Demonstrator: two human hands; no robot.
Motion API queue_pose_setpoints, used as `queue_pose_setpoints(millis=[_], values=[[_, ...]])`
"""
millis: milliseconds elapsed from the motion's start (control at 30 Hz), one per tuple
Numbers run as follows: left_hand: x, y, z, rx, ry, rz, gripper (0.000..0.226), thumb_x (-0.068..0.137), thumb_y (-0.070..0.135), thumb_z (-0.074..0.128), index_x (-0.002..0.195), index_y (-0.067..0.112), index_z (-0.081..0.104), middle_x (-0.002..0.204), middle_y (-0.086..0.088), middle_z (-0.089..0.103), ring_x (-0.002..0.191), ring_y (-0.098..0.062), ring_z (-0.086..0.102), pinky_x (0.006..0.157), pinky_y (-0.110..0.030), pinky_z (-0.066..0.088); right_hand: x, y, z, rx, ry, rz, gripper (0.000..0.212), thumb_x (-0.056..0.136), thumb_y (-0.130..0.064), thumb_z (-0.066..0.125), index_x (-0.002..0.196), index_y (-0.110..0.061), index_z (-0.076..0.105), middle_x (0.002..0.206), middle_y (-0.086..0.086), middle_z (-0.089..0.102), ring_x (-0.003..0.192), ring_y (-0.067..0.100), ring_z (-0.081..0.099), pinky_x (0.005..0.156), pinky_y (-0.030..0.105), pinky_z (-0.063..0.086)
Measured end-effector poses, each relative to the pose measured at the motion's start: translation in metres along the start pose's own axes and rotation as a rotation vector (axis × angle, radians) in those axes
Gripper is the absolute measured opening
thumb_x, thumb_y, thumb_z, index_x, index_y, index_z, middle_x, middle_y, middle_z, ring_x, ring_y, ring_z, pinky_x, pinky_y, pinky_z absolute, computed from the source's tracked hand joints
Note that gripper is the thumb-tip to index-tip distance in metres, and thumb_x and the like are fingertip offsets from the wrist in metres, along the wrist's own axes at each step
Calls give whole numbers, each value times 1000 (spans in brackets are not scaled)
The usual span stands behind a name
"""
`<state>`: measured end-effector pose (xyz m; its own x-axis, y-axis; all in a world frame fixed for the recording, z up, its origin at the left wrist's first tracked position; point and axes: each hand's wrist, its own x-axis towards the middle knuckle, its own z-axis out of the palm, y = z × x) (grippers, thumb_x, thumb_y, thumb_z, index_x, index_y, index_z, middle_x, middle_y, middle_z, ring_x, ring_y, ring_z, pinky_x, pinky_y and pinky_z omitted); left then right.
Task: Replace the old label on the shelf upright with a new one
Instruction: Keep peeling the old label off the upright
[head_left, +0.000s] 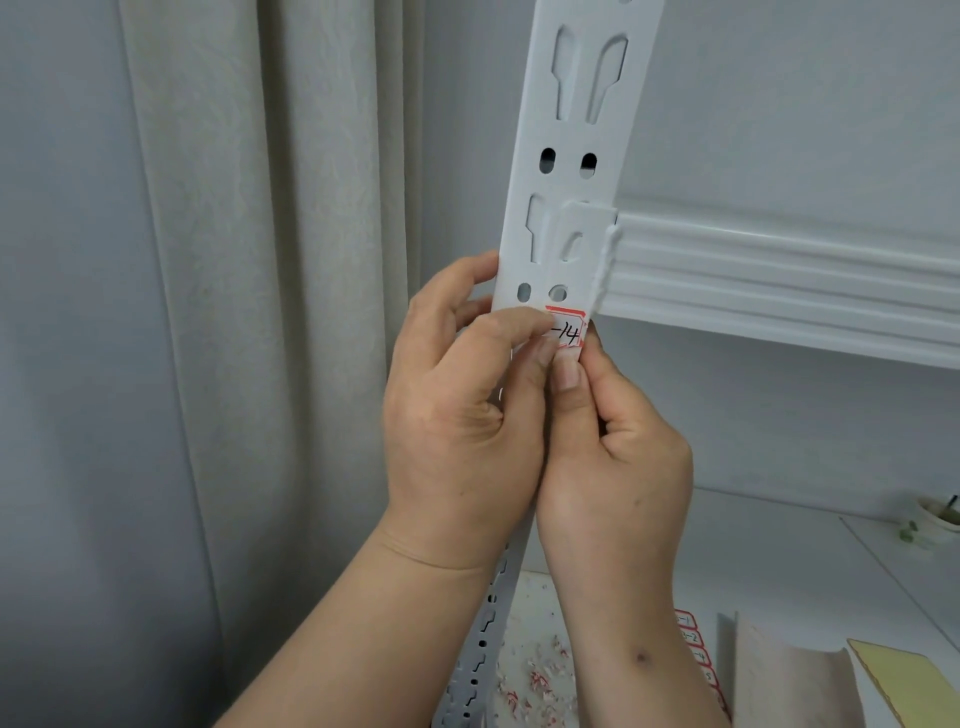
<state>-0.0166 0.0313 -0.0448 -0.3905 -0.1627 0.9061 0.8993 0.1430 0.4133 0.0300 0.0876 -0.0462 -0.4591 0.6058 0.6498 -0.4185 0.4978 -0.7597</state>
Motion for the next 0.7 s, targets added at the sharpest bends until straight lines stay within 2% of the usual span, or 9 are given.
queue_pose_setpoints(millis=[67,133,167,233,267,333,400,500,700], values=[[0,0,-1,15,4,7,12,83,-5,72,91,4,73,125,-6,51,107,7,55,90,-6,41,0,0,0,-5,1,-2,34,92,-38,49,121,-32,65,106,-16,72,97,0,66,83,28,54],[-1,0,-1,35,12,11,14,83,-4,72,94,5,73,125,-9,54,109,16,48,91,-6,41,0,0,0,-8,-3,-6,34,92,-38,48,121,-31,66,105,-15,72,97,2,67,83,29,55],[-1,1,-1,34,16,18,17,84,-3,71,97,7,73,126,-10,54,110,12,51,91,-8,42,0,0,0,-8,-5,-7,34,93,-38,48,121,-31,66,105,-15,72,97,2,67,83,29,55],[0,1,-1,4,10,30,21,87,2,70,103,16,70,128,-9,52,110,-11,62,92,-14,47,0,0,-1,-7,-9,-6,35,93,-38,47,121,-31,66,106,-15,72,98,3,67,83,30,55],[-1,1,-1,-14,2,32,22,88,5,69,104,19,67,130,-10,53,108,-22,65,92,-20,50,0,0,-1,-9,-11,-4,35,93,-39,47,121,-31,66,106,-14,72,98,3,67,83,30,55],[-2,-1,1,-41,-8,36,21,90,6,68,104,21,67,131,-16,55,106,-33,66,89,-35,56,0,0,-2,-5,-13,3,35,92,-40,47,121,-33,65,104,-14,73,96,4,68,82,29,55],[-2,-1,1,-46,-11,36,21,90,6,68,104,22,66,131,-17,55,107,-35,65,86,-42,57,0,0,-2,8,-16,11,34,92,-41,47,121,-35,65,103,-14,73,94,5,68,80,27,56],[-1,-2,1,-42,-15,39,23,90,5,69,103,24,63,131,-13,53,105,-36,65,86,-41,56,-1,-1,-2,12,-19,10,33,92,-40,48,120,-36,64,104,-16,72,94,3,68,80,26,55],[0,-1,0,-35,-26,23,23,89,5,69,100,24,63,129,-11,50,110,-30,61,92,-27,52,-1,0,-1,25,-1,3,32,92,-39,49,120,-36,64,106,-18,71,96,0,67,80,22,54]])
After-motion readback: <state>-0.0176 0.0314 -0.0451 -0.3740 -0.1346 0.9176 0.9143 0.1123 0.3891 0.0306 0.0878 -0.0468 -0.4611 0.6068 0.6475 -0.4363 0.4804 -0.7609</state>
